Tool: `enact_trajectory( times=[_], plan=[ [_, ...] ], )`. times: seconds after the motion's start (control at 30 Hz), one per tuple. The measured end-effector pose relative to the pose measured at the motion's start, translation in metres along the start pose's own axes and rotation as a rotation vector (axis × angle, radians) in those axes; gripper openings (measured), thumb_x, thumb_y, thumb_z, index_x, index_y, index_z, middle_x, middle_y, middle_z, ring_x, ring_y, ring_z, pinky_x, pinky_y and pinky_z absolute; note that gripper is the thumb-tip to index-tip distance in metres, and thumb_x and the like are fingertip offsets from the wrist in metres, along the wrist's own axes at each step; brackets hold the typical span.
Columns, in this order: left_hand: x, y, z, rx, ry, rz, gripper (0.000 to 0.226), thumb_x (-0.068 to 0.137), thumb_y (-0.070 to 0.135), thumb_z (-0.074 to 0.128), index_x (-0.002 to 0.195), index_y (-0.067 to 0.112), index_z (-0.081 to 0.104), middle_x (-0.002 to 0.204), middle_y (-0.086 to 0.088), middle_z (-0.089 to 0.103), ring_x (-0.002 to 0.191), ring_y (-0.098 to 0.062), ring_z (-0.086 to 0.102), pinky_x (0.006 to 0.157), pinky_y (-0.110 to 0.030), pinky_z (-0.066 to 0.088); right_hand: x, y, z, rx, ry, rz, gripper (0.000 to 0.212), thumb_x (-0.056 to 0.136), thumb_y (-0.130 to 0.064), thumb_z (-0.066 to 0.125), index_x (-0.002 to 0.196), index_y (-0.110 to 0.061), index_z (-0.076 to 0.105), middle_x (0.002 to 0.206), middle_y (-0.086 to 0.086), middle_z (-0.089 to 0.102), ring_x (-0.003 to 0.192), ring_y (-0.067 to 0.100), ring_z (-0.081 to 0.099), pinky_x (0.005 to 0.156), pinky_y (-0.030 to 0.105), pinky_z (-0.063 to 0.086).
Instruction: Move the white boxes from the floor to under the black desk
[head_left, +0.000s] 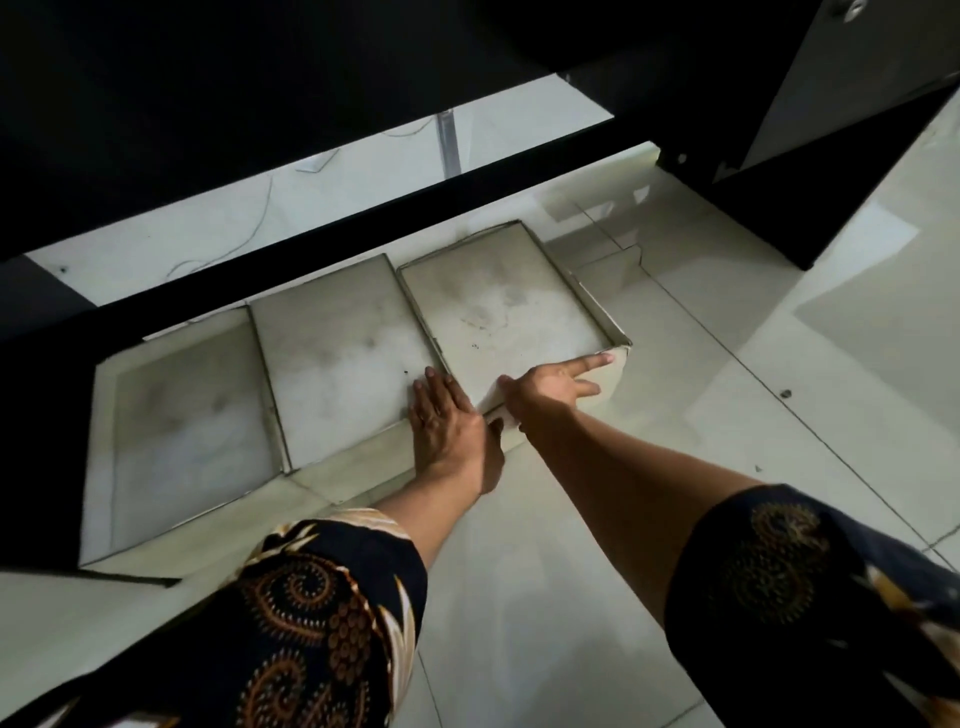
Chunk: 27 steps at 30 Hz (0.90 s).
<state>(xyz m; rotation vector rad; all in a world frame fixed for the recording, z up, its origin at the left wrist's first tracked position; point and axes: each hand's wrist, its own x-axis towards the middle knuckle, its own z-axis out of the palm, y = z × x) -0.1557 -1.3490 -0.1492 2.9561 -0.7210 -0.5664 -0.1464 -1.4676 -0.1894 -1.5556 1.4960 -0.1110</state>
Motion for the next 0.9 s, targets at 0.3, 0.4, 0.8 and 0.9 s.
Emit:
enact_trajectory(
  times=[0.3, 0.4, 0.8, 0.9],
  plan=[
    [0.005, -0.011, -0.013, -0.041, -0.132, 0.025, 0.085, 0.100, 0.033, 0.042, 0.156, 0.002, -0.014, 0.163, -0.018, -0.024, 0.151, -0.033, -0.021, 0.124, -0.045, -0.007, 0.010, -0.027, 0.012, -0.080, -0.080, -0.076, 0.155, 0.074, -0.042, 0.083, 0.099, -0.009, -0.067, 0.160, 0.024, -0.023, 0.138, 0.047, 0.040, 0.096, 0.052, 0.053],
    [0.004, -0.013, -0.019, 0.011, -0.175, 0.048, 0.088, 0.100, 0.035, 0.043, 0.155, 0.001, -0.018, 0.162, -0.017, -0.026, 0.151, -0.034, -0.022, 0.125, -0.045, -0.005, 0.003, -0.027, 0.002, -0.161, -0.132, -0.097, 0.139, 0.080, -0.051, 0.077, 0.107, -0.002, -0.050, 0.162, 0.021, -0.019, 0.141, 0.045, 0.036, 0.078, 0.044, 0.062],
    [-0.001, -0.013, -0.045, 0.328, -0.317, 0.090, 0.093, 0.102, 0.048, 0.040, 0.152, -0.005, -0.016, 0.162, -0.025, -0.020, 0.153, -0.037, -0.010, 0.124, -0.043, 0.003, -0.016, 0.024, -0.048, -0.378, -0.182, -0.242, 0.119, 0.087, -0.067, 0.057, 0.153, 0.001, -0.015, 0.159, 0.028, 0.015, 0.139, 0.041, 0.036, 0.110, 0.044, 0.038],
    [-0.007, 0.003, -0.041, 0.384, -0.242, 0.115, 0.091, 0.100, 0.053, 0.040, 0.156, 0.002, -0.011, 0.163, -0.022, -0.017, 0.153, -0.038, -0.006, 0.125, -0.046, 0.005, -0.012, 0.043, -0.098, -0.437, -0.092, -0.249, 0.118, 0.085, -0.067, 0.060, 0.156, -0.005, -0.010, 0.159, 0.026, 0.017, 0.144, 0.040, 0.029, 0.115, 0.043, 0.029]
  ],
)
